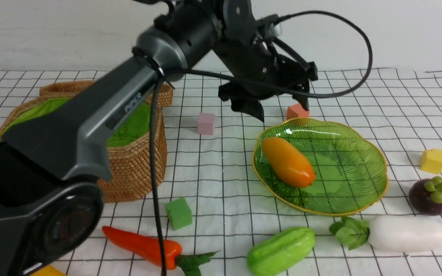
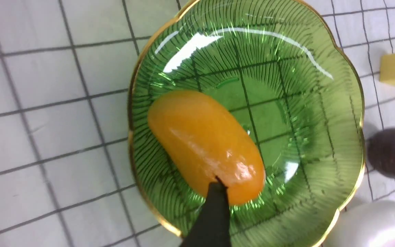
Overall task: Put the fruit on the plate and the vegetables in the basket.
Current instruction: Grab the mango with your left arm and place it on the right plate, then use the left arm to grab a banana and put it into the right plate
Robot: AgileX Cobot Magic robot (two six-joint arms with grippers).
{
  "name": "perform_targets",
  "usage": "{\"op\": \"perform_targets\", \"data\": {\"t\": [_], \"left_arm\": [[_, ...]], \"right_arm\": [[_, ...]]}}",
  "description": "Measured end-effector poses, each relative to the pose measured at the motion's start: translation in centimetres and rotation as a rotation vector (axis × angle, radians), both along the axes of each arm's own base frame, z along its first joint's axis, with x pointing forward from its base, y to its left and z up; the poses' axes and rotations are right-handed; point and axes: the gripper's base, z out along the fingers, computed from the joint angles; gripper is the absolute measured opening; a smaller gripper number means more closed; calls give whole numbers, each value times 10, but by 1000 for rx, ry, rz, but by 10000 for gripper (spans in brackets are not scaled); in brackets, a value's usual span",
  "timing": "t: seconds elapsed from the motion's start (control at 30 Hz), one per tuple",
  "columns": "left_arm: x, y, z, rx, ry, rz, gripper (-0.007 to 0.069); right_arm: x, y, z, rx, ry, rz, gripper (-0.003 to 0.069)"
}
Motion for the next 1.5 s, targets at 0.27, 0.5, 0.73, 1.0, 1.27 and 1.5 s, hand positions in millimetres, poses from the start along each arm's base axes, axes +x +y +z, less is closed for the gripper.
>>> {"op": "perform_targets", "data": {"t": [0.27,0.5,0.73,1.0,1.27,1.5], "left_arm": [[-66,99,109,43,-176,56,583],[-151,154,68,213,-9,116,550],[-191,197,-25,396,238,367,549],[-204,262,-113,277,434,744,549],[-188,285,-167,118,445,903,542],[-180,285,-182,122,456,886,403]], "right_arm": [[0,0,0,-8,0,-1,244],[0,-1,0,-15,0,-1,244],[0,-1,0,-16,0,-1,244],[0,-1,0,-19,0,-2,244],[0,-1,0,-21,0,-2,244],[0,-1,0,-22,1,-2,244]]}}
